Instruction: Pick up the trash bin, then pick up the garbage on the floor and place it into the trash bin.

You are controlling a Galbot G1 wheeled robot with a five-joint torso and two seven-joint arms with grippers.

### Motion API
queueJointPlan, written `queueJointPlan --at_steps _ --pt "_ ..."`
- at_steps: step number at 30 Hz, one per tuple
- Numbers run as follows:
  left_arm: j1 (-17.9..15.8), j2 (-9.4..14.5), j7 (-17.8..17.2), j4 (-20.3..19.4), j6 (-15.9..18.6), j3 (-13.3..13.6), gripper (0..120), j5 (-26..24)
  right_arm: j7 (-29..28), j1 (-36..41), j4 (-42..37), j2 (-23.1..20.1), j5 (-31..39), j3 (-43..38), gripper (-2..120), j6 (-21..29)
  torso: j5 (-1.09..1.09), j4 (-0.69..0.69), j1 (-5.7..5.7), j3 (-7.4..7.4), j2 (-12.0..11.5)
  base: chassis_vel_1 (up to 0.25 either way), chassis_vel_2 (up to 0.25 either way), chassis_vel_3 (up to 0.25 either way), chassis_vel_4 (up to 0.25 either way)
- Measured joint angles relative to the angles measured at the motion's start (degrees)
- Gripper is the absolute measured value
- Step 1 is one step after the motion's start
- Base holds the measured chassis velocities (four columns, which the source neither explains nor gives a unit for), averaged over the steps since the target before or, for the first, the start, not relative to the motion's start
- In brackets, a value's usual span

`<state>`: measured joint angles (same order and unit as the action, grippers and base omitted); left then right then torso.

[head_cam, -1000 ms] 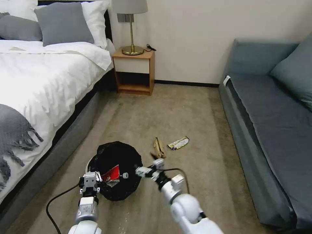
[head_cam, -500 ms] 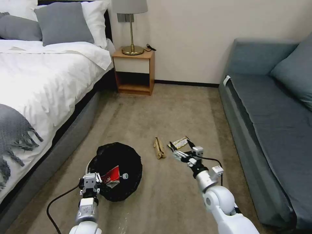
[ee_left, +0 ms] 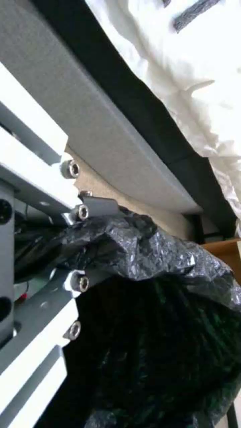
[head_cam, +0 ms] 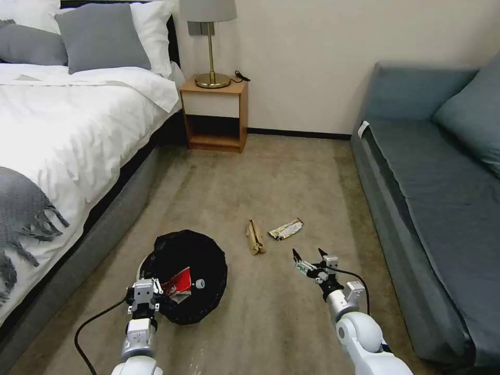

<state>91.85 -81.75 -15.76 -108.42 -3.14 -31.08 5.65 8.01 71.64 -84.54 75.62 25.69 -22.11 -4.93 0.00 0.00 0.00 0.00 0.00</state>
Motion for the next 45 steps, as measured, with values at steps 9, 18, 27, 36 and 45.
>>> queueJointPlan --at_steps 9,18,27,36,45 --pt "0.25 0.37 0.0 0.3 -0.44 0.02 4 -0.59 -0.32 0.33 0.82 0.29 -0.94 -0.47 100 -0.41 -0.01 0.0 0.0 0.0 0.0 0.0 0.0 0.0 0.0" --pt "0.22 0.67 0.0 0.42 -0.64 -0.07 4 -0.85 -0.31 0.35 1.52 0.76 -1.6 -0.62 100 -0.92 0.0 0.0 0.0 0.0 0.0 0.0 0.0 0.0 0.0" --pt "0.32 0.86 0.03 0.64 -0.98 -0.17 4 -1.16 -0.31 0.19 1.9 0.93 -1.74 -0.63 100 -1.19 0.0 0.0 0.0 0.0 0.0 0.0 0.0 0.0 0.0" --pt "0.2 0.88 0.07 0.65 -0.99 -0.19 4 -1.24 0.01 0.17 2.7 1.09 -1.72 -0.81 100 -1.95 0.0 0.0 0.0 0.0 0.0 0.0 0.0 0.0 0.0" --pt "0.16 0.89 0.09 0.7 -0.99 -0.12 4 -1.28 0.53 0.19 3.49 1.2 -1.8 -1.07 100 -2.64 0.0 0.0 0.0 0.0 0.0 0.0 0.0 0.0 0.0"
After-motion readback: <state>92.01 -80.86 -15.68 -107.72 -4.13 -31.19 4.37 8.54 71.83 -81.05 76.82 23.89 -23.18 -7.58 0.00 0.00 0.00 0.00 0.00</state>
